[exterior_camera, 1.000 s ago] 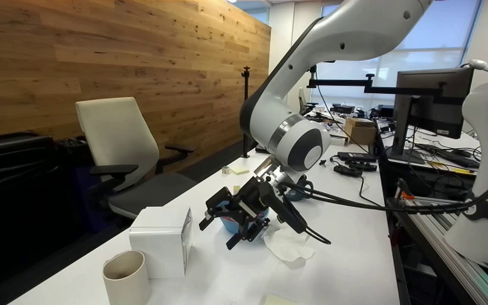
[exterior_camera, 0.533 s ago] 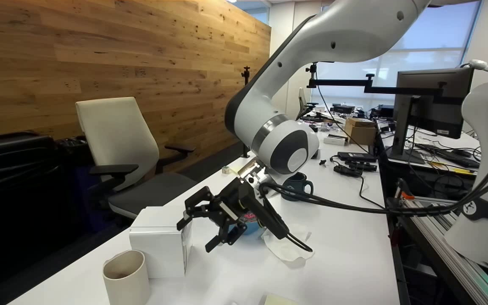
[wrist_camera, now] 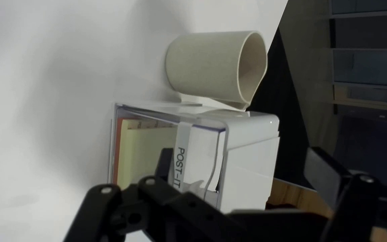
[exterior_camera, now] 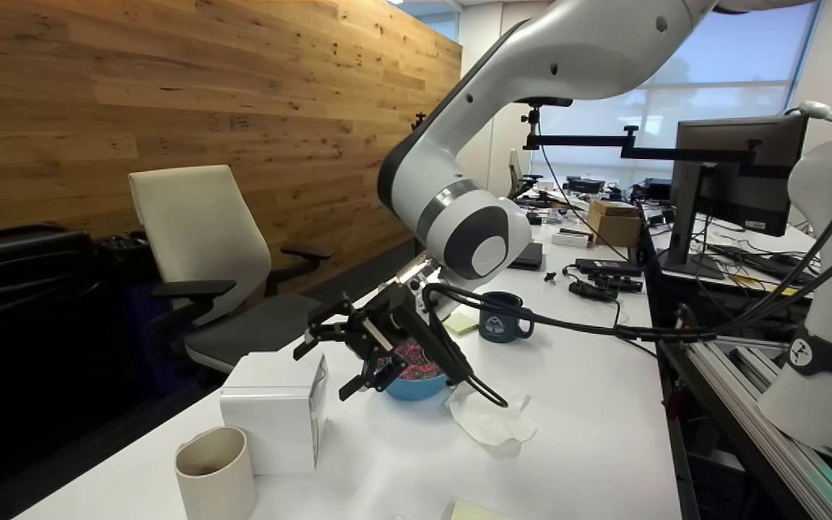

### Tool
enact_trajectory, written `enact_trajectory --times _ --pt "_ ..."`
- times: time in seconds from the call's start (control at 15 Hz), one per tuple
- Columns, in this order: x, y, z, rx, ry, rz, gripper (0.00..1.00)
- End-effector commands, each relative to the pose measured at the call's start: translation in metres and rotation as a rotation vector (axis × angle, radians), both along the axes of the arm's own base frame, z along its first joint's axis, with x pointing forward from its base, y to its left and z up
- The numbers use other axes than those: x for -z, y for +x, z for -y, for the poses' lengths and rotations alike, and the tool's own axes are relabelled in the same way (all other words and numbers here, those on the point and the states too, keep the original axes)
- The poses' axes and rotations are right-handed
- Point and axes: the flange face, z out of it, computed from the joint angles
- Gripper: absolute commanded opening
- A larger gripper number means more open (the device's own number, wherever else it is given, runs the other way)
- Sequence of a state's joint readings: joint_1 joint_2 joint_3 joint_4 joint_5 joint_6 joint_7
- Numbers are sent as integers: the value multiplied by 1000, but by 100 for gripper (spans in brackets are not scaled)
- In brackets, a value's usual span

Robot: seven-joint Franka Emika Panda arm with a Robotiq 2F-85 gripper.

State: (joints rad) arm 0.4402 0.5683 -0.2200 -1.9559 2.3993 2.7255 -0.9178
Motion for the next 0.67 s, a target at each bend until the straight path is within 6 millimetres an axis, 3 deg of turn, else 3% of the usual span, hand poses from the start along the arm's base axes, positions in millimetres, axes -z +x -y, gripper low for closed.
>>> enact_trajectory --times 0.0,0.6 --pt "-1 -4 12 9 -7 -12 100" --pt "7 -4 23 21 -22 -24 100"
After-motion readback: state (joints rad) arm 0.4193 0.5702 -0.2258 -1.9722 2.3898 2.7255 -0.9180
